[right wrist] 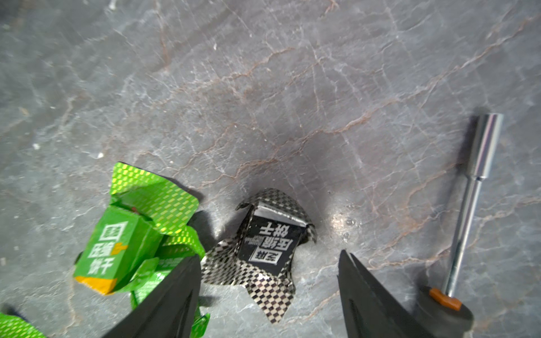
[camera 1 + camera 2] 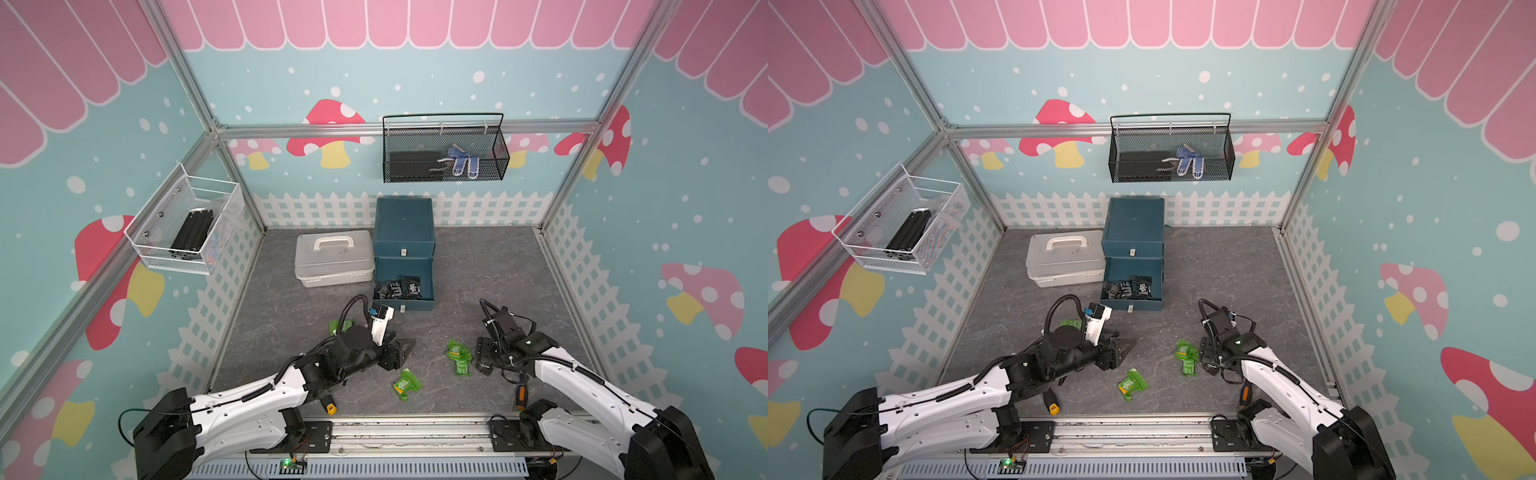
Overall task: Place the cookies into the drawer by color
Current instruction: Pick up the cookie at the center of the board.
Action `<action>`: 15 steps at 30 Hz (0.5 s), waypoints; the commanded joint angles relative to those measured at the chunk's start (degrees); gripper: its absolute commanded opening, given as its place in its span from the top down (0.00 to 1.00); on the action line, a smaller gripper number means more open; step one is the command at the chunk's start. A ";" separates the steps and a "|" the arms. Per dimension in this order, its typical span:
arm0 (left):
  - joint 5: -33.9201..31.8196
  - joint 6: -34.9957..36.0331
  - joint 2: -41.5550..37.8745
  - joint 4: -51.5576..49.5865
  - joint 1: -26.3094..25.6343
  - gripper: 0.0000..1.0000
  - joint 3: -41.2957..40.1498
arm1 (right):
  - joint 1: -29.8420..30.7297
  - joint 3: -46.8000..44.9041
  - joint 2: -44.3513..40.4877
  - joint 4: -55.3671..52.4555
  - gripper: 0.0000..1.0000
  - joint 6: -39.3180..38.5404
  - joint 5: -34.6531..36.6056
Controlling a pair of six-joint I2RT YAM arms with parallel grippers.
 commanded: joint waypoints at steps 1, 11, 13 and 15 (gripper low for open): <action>0.18 0.40 -0.66 0.71 -0.11 0.27 -0.32 | -0.55 -0.52 2.22 2.33 0.23 0.35 1.52; 0.61 0.33 0.22 1.24 -0.11 0.27 -0.06 | -0.88 -0.77 9.16 8.29 0.29 -0.86 -0.81; 0.66 0.31 0.02 1.18 -0.11 0.27 -0.13 | -0.85 -0.82 8.50 7.13 0.32 -1.12 -0.98; 0.60 0.31 -0.23 1.23 -0.10 0.27 -0.19 | -0.90 -1.38 6.90 6.18 0.34 -1.21 -0.59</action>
